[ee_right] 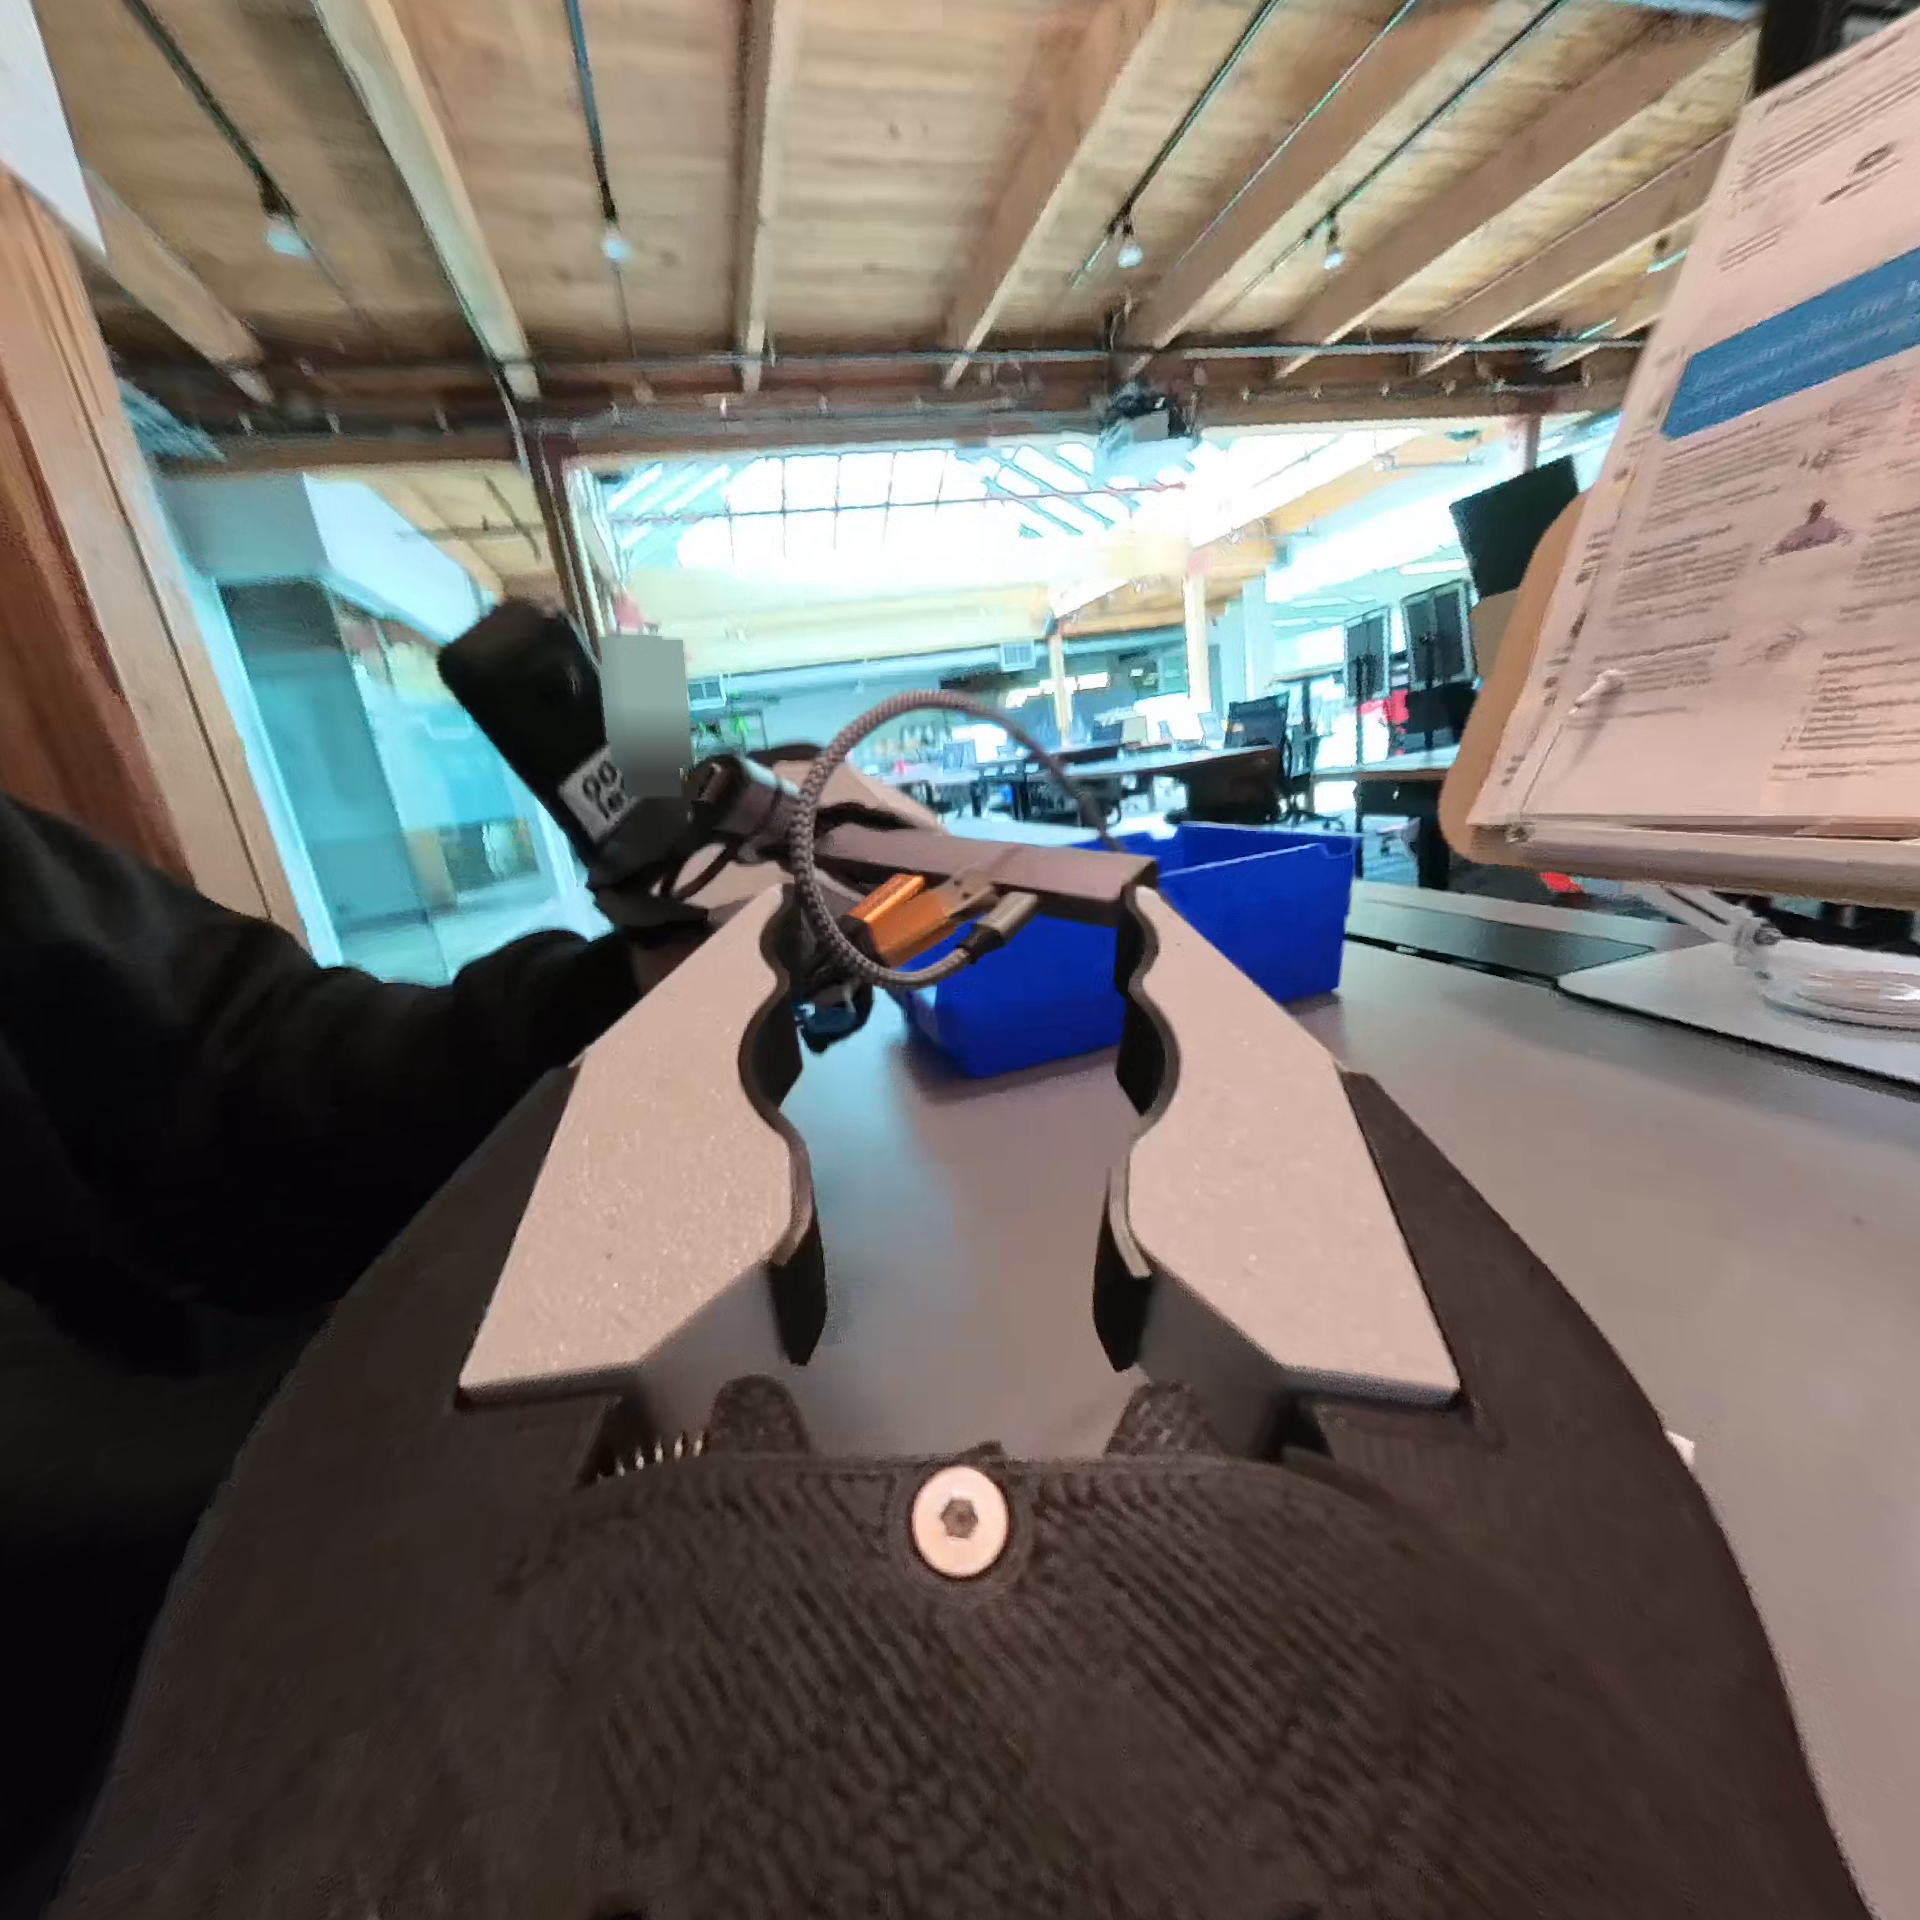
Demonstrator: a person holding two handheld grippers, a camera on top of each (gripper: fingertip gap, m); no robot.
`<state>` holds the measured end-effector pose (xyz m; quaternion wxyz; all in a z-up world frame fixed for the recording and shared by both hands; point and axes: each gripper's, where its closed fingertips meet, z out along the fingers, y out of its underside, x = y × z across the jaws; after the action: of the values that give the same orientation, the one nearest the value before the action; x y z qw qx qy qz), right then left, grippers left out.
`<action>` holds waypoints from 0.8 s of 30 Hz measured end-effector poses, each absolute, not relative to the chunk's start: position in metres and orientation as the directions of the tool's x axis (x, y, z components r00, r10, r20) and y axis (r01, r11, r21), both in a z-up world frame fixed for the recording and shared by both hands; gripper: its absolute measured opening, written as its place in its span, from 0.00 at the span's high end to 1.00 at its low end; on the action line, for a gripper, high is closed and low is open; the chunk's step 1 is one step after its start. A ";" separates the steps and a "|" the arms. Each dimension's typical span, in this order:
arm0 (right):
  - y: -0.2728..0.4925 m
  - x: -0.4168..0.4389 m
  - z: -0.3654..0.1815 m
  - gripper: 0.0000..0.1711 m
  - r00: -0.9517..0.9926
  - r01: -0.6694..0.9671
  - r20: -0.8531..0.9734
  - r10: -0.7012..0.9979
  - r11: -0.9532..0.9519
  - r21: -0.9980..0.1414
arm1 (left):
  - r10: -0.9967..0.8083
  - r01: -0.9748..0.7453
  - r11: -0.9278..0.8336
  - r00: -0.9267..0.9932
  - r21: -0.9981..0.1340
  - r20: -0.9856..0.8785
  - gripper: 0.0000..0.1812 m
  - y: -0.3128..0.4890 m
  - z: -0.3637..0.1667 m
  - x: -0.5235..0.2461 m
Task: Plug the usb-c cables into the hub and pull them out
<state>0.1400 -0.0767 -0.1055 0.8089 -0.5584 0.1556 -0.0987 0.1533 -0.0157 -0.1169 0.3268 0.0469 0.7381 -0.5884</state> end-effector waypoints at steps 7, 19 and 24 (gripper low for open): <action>-0.074 0.135 -0.098 0.67 0.946 -0.101 -0.218 -0.241 0.421 -0.902 | -0.250 0.425 0.195 -0.850 -0.884 -0.463 0.88 -0.015 -0.116 0.142; -0.096 0.148 -0.106 0.75 0.919 -0.129 -0.274 -0.283 0.443 -0.887 | -0.191 0.428 0.122 -0.875 -0.896 -0.444 0.88 -0.017 -0.108 0.126; -0.066 0.128 -0.113 0.84 0.960 -0.073 -0.149 -0.236 0.302 -0.950 | -0.099 0.404 0.100 -0.905 -0.909 -0.413 0.88 -0.025 -0.114 0.114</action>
<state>0.1283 -0.0658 -0.1132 0.7961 -0.5885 0.1313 -0.0510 0.1140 -0.0246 -0.1142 0.1900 0.1061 0.7170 -0.6622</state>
